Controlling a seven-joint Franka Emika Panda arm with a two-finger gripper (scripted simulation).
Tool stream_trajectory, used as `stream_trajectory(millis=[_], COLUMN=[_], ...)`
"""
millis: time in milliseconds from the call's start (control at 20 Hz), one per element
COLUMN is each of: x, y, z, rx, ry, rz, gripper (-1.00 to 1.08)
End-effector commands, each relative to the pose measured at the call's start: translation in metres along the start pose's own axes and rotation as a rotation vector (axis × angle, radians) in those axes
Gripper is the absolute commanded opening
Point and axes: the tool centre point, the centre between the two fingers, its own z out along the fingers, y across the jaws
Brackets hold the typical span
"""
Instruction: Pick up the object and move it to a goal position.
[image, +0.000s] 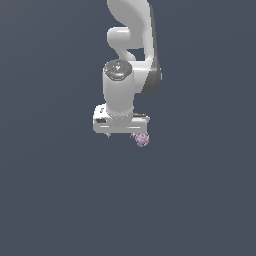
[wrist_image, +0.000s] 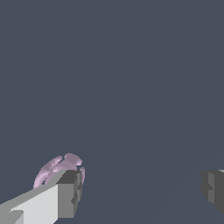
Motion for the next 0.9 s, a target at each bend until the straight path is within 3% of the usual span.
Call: stream_trajectory(millis=[0,450,850], x=[0.0,-0.006,-0.009], y=[0.0,0.003,-0.006], z=[0.0,0.008,0.013], rx=[0.0,0.007,0.007], ry=[0.0,-0.029,-0.026], rz=[0.0,-0.029,-0.048], gripper=[1.0,1.0,1.0])
